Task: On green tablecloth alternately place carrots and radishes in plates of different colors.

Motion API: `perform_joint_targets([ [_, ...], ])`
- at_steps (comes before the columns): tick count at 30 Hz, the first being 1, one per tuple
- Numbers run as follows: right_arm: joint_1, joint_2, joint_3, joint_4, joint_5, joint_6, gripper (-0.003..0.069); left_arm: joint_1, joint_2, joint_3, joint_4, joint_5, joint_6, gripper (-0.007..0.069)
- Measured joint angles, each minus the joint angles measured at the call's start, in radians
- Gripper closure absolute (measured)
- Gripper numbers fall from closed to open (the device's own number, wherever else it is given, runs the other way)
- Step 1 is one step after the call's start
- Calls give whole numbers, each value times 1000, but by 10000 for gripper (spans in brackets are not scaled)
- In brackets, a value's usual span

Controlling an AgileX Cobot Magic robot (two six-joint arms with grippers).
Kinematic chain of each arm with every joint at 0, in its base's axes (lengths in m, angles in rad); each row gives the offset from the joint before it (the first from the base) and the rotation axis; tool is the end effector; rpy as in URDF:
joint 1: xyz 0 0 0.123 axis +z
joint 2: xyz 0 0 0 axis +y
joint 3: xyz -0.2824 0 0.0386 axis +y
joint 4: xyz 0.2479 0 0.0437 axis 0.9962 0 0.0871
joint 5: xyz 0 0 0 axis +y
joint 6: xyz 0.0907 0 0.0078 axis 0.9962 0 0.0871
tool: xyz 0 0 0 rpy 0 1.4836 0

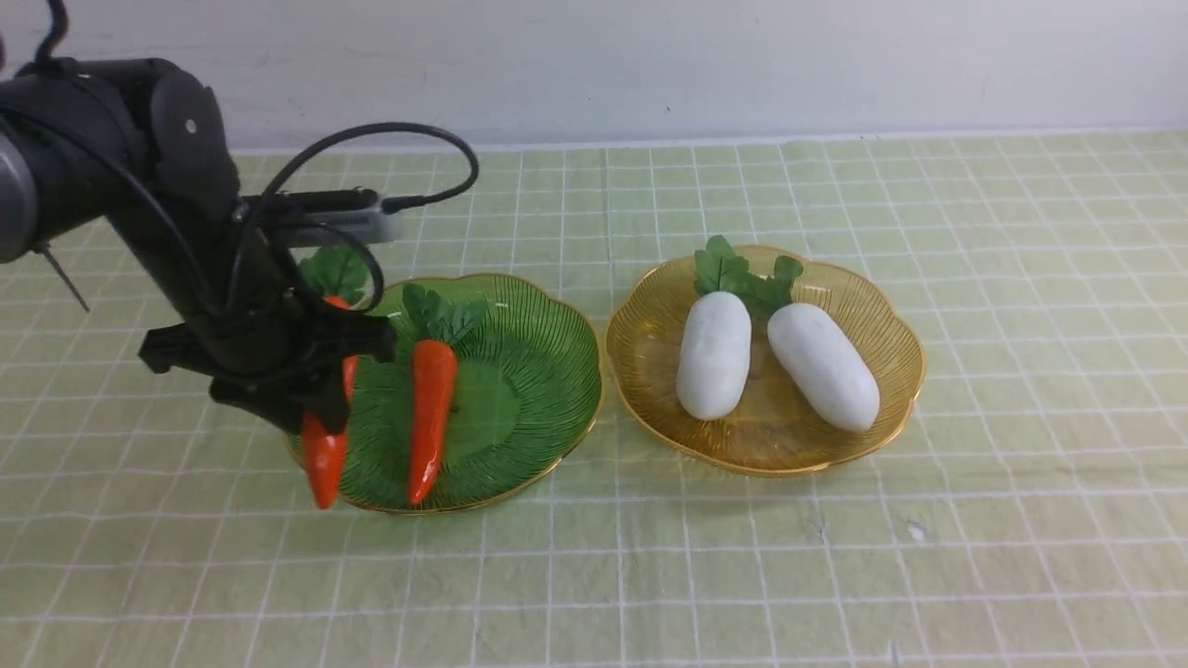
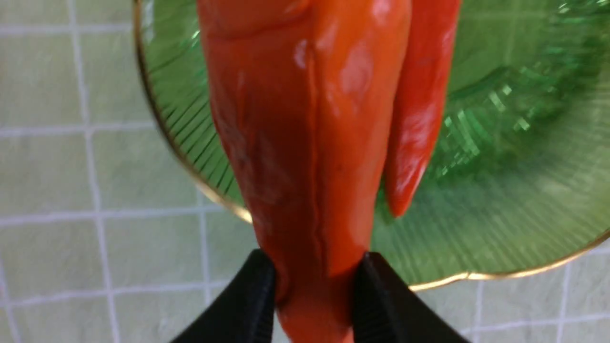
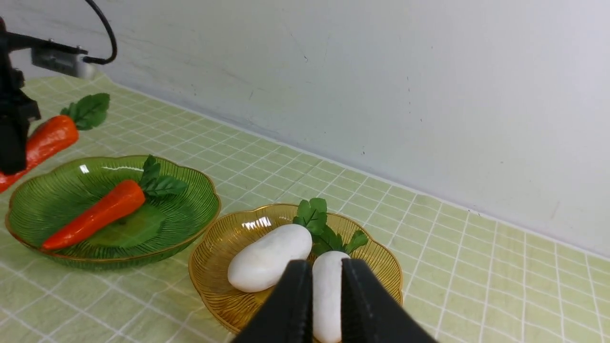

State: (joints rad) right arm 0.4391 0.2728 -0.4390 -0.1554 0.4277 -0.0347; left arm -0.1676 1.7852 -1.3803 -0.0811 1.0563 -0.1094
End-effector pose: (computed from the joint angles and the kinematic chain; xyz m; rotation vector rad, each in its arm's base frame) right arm 0.0615 0.0224 0.3049 -0.4825 1.6740 0.1369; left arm 0.3545 -0.0665 0.2442 0.0373 2.9531 -0.1493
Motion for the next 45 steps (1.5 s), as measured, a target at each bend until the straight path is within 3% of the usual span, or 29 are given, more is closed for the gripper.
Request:
perform_joint_targets([
  [5,0,0,0,0,6,0,573,-39,26,0,-8,-102,0,419],
  [9,0,0,0,0,7,0,573,-41,31,0,-8,-125,0,350],
  [12,0,0,0,4,6,0,573,-41,31,0,-8,-129,0,258],
  [17,0,-25,-16,50,27,16,573,-41,31,-2,-18,-109,1,234],
  [21,0,-100,-128,168,161,23,573,-42,31,-2,-22,-74,23,341],
  [23,0,-142,-169,166,221,23,573,-42,31,-2,-22,-67,34,419],
  [24,0,-149,-173,164,226,23,573,-42,31,-2,-22,-65,35,419],
  [26,0,-177,-168,140,280,35,573,-42,31,-2,-23,-51,44,545],
  [28,0,-181,-139,130,281,55,573,-43,31,-2,-23,-32,49,598],
  [35,0,-181,-3,123,96,72,573,-44,32,-2,-19,-8,50,632],
  [45,0,-181,49,118,59,73,573,-44,32,-2,-15,17,51,632],
])
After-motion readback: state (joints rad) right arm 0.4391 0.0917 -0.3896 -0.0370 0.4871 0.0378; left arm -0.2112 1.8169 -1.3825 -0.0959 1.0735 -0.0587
